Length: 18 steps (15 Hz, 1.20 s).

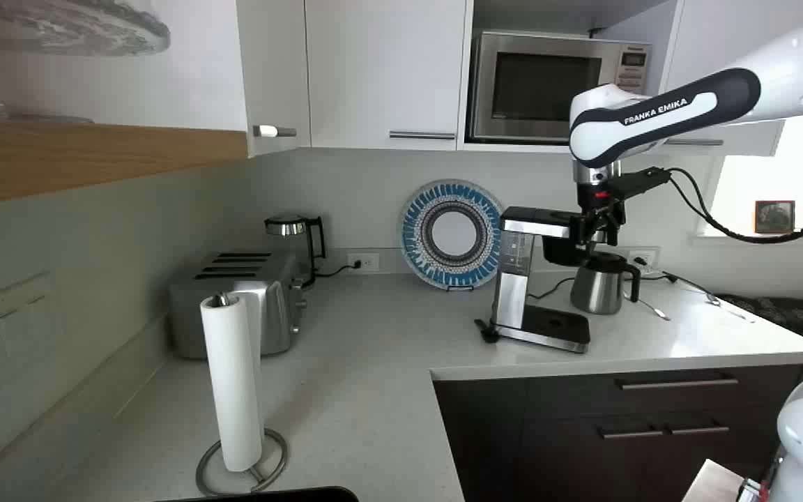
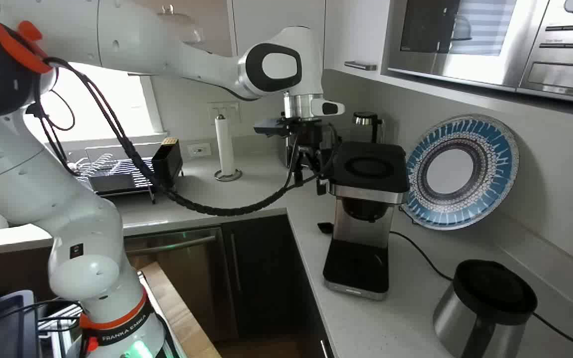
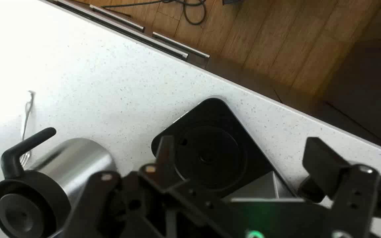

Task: Pick up the kitchen paper holder and put it next to the coffee machine on the kitchen counter

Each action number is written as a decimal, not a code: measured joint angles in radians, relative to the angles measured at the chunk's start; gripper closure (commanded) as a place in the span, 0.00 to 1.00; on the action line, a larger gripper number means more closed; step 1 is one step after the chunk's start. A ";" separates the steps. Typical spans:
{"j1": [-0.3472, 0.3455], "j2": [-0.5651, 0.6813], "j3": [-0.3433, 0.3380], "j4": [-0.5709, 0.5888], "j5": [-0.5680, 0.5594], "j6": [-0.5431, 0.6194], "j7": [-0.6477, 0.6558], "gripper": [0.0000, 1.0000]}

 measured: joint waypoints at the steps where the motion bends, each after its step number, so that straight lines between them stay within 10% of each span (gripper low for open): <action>1: 0.000 0.000 0.000 0.000 0.000 0.000 0.000 0.00; 18: 0.030 0.000 0.022 0.011 -0.001 0.000 -0.001 0.00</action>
